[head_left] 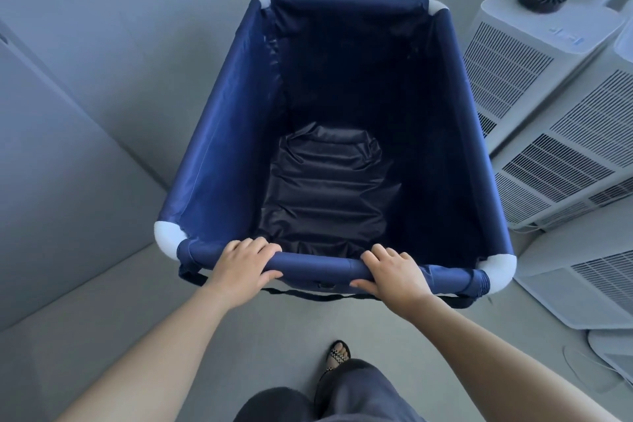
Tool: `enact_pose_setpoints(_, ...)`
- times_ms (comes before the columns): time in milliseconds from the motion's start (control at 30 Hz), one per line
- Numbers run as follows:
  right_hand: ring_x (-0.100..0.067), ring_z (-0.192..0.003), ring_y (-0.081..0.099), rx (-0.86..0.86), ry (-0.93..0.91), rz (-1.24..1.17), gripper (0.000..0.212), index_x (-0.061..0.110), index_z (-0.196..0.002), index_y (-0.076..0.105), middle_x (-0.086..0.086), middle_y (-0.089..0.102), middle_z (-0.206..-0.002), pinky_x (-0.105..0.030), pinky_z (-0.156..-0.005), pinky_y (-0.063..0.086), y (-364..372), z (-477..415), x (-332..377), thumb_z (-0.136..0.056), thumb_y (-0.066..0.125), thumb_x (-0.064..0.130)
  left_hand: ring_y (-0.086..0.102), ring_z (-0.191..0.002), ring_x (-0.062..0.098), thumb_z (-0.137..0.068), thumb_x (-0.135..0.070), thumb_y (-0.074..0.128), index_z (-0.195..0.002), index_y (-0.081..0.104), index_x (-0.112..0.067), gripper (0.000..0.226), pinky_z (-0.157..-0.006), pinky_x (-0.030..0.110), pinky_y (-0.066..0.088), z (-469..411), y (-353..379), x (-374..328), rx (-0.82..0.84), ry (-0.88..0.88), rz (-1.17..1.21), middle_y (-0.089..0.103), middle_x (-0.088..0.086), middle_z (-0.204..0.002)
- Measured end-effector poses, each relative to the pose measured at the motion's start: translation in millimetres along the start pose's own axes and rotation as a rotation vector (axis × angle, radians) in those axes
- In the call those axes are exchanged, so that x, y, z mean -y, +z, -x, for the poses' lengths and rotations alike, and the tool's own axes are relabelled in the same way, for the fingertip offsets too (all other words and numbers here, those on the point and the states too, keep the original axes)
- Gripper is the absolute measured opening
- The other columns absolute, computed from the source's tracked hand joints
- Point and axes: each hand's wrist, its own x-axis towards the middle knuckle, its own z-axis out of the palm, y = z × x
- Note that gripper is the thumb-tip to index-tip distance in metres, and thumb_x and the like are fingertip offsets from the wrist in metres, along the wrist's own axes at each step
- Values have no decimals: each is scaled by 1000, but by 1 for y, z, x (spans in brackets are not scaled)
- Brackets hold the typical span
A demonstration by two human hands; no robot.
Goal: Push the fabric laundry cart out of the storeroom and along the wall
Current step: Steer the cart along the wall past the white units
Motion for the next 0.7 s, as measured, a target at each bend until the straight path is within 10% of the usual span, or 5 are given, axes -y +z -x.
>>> enact_pose_setpoints(700,-20,-98,49,11,181,35,50,19,-115,45,0,50,-110,-33,-82,37,-42,-105,-36,-89,38,61,44,-114,16,-94,-50,42,-131,36,-30,42,-95,36,29,-135,-41,45,207,65,-4,49,-11,-125)
